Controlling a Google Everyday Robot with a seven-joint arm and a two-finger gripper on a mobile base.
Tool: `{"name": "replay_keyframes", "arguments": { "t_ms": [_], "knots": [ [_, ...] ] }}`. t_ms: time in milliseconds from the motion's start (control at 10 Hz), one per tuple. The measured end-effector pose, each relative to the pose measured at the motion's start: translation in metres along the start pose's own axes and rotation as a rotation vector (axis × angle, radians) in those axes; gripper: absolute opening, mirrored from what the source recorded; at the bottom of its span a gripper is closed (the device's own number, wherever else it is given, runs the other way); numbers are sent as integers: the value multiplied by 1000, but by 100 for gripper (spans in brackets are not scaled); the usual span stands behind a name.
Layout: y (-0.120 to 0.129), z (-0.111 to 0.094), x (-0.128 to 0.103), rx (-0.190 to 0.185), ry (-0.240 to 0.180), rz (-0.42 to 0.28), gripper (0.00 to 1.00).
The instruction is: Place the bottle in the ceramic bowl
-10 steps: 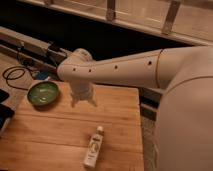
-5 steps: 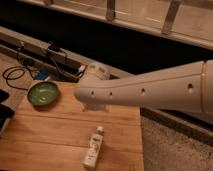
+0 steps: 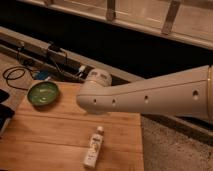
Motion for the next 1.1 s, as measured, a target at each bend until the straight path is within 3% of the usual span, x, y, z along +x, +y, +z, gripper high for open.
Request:
{"name": "replay_keyframes", "arguments": {
  "t_ms": [300, 700, 900, 1100],
  "knots": [
    [-14, 26, 18, 32, 75, 40, 65],
    [-18, 61, 46, -13, 148, 124, 65],
    [-8, 78, 59, -36, 190, 140, 65],
    [-5, 80, 61, -38, 198, 138, 65]
  ]
}}
